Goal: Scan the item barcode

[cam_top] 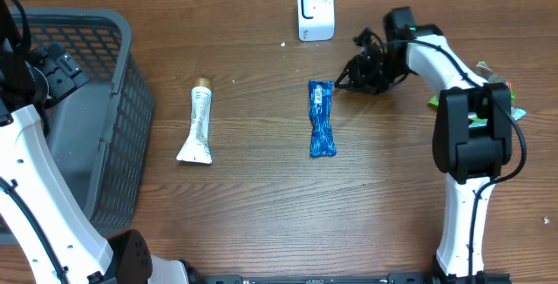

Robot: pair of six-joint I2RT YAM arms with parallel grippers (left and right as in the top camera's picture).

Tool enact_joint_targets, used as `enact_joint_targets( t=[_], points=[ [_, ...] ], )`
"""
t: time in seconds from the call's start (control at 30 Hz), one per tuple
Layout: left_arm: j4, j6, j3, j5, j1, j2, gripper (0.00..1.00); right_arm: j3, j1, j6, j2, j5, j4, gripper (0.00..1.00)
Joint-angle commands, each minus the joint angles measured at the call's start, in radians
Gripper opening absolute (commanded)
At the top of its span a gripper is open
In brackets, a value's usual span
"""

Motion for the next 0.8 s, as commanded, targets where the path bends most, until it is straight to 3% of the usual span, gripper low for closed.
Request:
enact_joint_targets(
  t=[0.0, 0.17, 0.4, 0.47, 0.63, 0.77],
  points=[
    [-0.001, 0.004, 0.0, -0.013, 0.003, 0.003, 0.99, -0.079, 0.014, -0.013, -0.03, -0.131, 0.038, 0.39],
    [-0.001, 0.004, 0.0, -0.013, 0.003, 0.003, 0.99, -0.153, 0.018, 0.006, -0.03, -0.203, 0.128, 0.45],
    [-0.001, 0.004, 0.0, -0.013, 0.003, 0.003, 1.0, -0.162, 0.018, 0.064, -0.03, -0.224, 0.191, 0.45],
    [-0.001, 0.004, 0.0, -0.013, 0.003, 0.003, 1.0, -0.163, 0.019, 0.089, -0.03, -0.219, 0.208, 0.4],
    [-0.001, 0.004, 0.0, -0.013, 0.003, 0.003, 1.0, -0.163, 0.023, 0.111, -0.029, -0.205, 0.231, 0.18],
    [-0.001, 0.004, 0.0, -0.013, 0.003, 0.003, 1.0, -0.163, 0.023, 0.111, -0.03, -0.21, 0.231, 0.16]
  ],
)
